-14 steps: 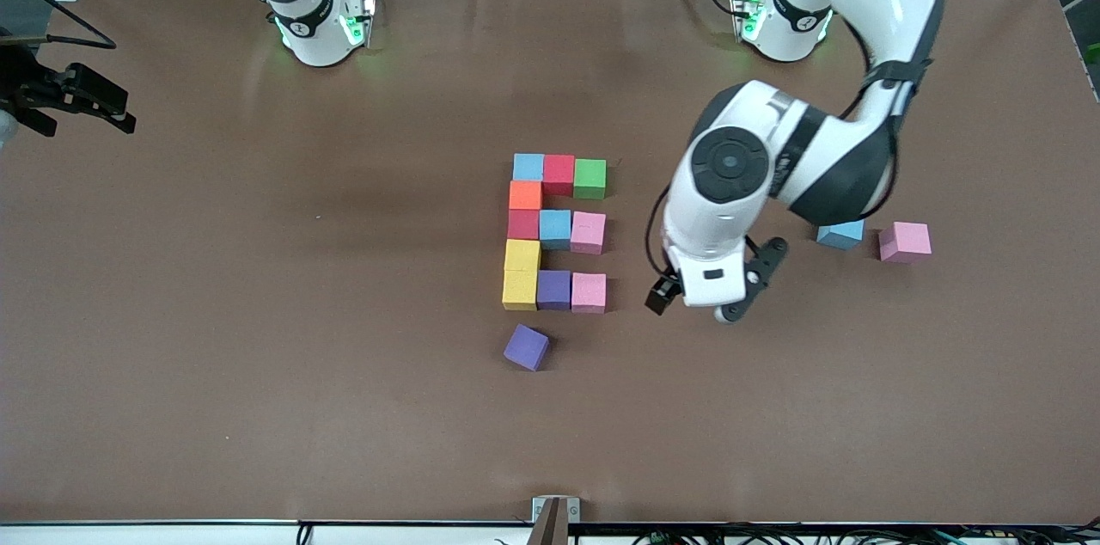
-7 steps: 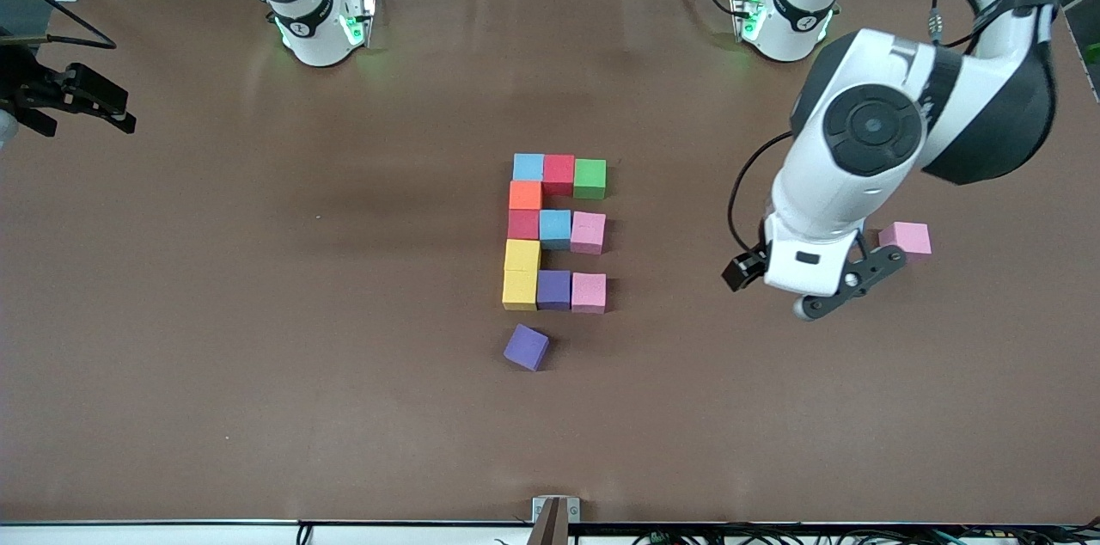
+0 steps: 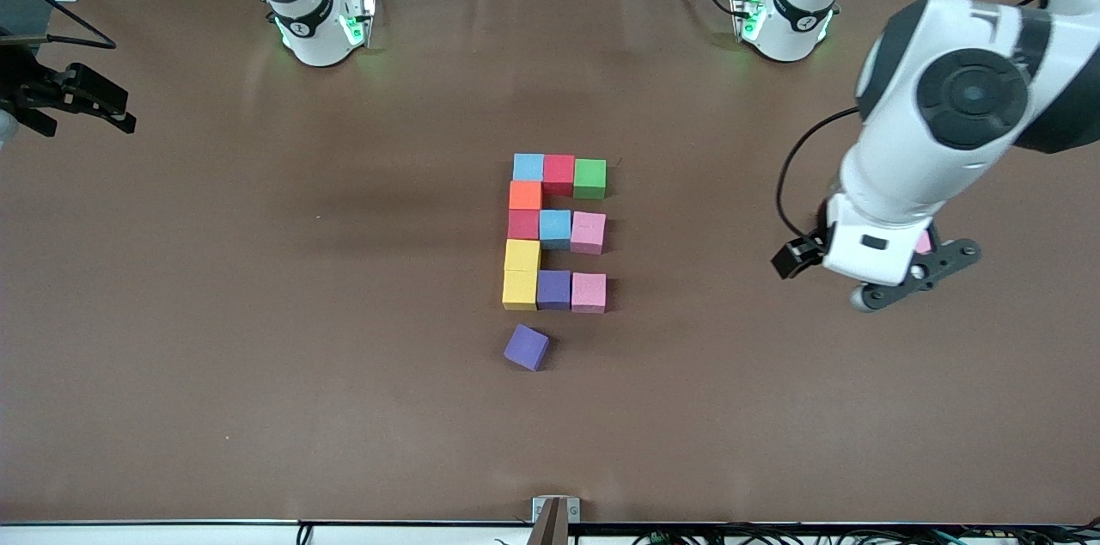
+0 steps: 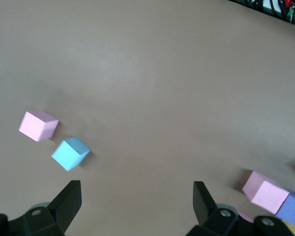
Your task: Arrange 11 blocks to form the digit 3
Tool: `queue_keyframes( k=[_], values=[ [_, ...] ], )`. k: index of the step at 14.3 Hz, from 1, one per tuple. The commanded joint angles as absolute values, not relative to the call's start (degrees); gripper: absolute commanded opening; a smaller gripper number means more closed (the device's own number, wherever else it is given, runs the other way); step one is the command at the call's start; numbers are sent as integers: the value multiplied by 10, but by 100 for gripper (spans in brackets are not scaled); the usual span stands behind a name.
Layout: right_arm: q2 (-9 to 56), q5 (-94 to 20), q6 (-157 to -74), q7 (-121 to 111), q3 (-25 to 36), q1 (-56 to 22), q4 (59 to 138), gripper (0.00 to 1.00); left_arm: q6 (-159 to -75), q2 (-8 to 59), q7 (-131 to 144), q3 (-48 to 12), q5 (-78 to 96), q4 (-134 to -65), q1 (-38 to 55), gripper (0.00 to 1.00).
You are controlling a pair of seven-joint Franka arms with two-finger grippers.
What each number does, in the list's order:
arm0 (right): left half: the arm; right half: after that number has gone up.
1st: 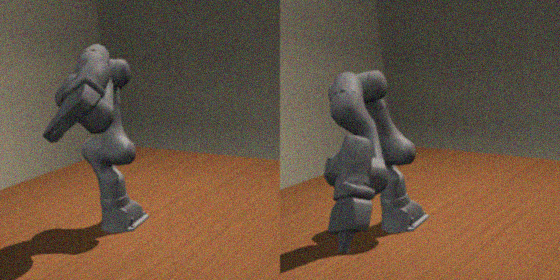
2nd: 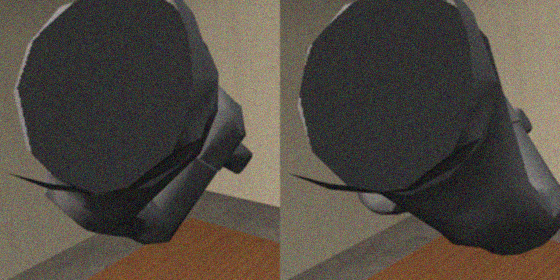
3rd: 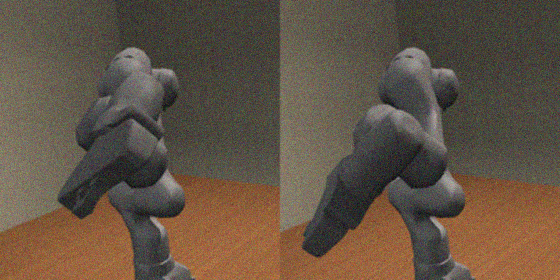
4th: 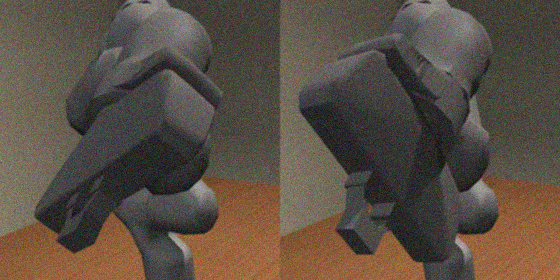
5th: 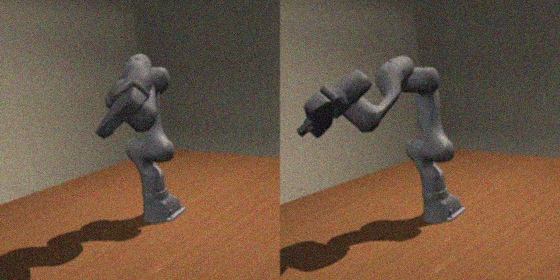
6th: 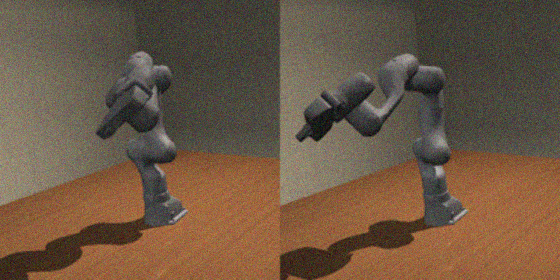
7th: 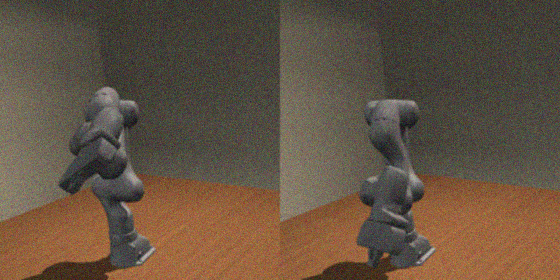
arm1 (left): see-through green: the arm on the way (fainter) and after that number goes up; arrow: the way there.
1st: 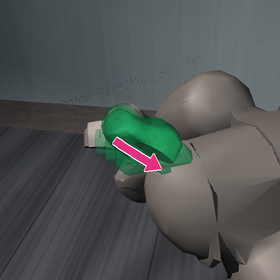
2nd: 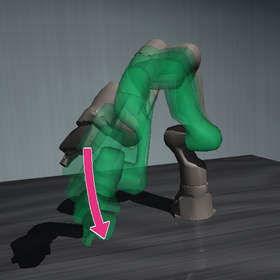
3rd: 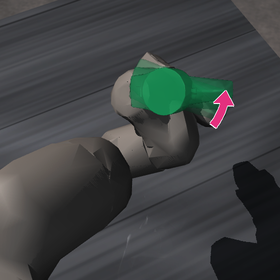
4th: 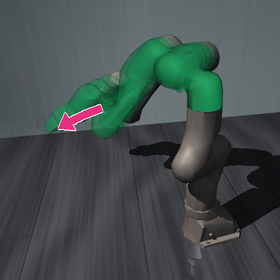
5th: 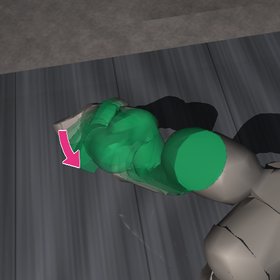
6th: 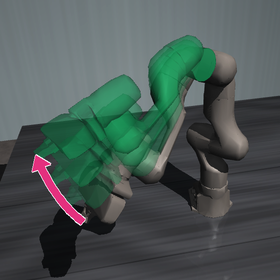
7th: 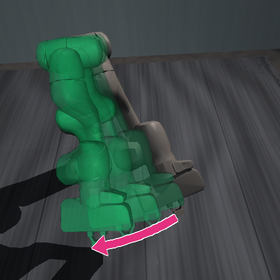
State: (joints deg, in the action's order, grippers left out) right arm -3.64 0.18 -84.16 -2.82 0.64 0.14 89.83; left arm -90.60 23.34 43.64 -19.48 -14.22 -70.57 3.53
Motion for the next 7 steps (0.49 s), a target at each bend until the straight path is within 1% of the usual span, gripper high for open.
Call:
queue_keyframes(
  k=[1, 4, 7],
  values=[
    [-49, 1, -845, -33, 7, 0, 911, 100, -893, 214, 397, -198, -120, -717, 14, 100],
    [-49, 1, -845, -33, 7, -1, 911, 100, -888, 211, 383, -199, -119, -717, 13, 100],
    [-49, 0, -845, -33, 7, -1, 911, 100, -881, 191, 342, -190, -104, -718, 13, 100]
  ],
)
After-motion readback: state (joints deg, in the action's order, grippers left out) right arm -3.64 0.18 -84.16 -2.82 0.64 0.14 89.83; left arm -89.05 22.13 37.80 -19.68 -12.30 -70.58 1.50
